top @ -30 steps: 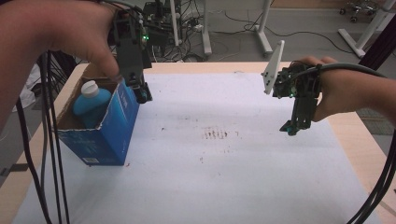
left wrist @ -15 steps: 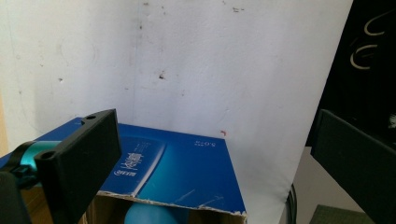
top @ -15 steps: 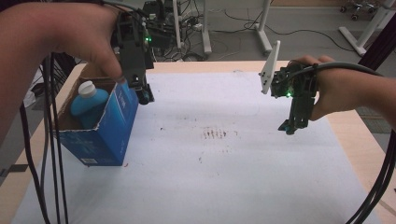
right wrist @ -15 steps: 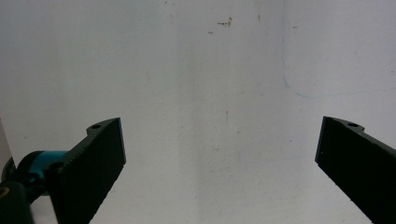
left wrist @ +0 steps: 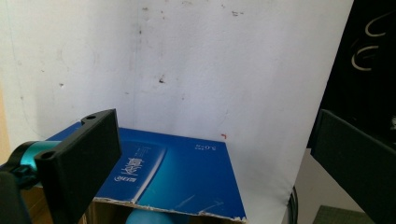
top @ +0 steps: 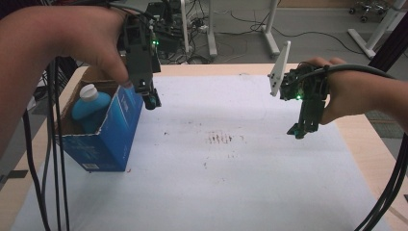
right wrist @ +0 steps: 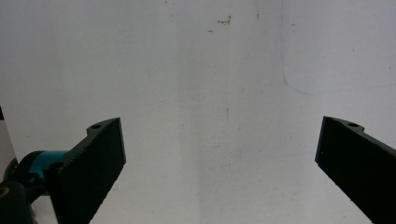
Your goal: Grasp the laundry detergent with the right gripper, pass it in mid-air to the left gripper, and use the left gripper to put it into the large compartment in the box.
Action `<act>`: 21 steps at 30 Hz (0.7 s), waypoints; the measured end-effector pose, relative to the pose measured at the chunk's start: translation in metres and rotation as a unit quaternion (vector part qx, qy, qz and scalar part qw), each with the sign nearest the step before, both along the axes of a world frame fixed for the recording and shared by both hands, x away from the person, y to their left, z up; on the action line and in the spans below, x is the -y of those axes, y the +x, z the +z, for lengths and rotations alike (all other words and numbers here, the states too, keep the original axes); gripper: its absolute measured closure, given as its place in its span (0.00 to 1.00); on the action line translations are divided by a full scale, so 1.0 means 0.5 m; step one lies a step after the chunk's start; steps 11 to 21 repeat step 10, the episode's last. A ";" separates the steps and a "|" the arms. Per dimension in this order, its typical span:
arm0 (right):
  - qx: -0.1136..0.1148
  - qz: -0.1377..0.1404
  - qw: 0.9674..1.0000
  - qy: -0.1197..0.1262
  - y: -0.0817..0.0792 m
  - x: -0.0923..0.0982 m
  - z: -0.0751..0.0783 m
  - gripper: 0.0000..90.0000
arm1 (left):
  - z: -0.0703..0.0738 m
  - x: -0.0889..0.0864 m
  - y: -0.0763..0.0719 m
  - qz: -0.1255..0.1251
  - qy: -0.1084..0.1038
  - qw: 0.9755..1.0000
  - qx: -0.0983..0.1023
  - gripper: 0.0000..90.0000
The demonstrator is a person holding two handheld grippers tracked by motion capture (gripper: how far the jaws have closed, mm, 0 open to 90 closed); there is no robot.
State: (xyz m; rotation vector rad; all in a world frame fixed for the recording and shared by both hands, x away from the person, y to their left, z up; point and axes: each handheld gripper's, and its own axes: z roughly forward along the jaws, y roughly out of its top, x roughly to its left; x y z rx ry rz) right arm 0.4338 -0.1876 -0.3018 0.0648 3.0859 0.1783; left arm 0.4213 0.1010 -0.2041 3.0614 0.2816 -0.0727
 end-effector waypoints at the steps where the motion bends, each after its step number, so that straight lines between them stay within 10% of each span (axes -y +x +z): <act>1: 0.000 0.001 1.000 0.000 0.000 0.000 0.000 0.01 | 0.000 0.000 0.000 0.000 -0.001 1.000 0.001 0.02; 21: 0.004 0.000 1.000 0.003 -0.002 0.001 0.004 0.01 | -0.002 0.002 -0.002 -0.001 0.003 1.000 0.001 0.02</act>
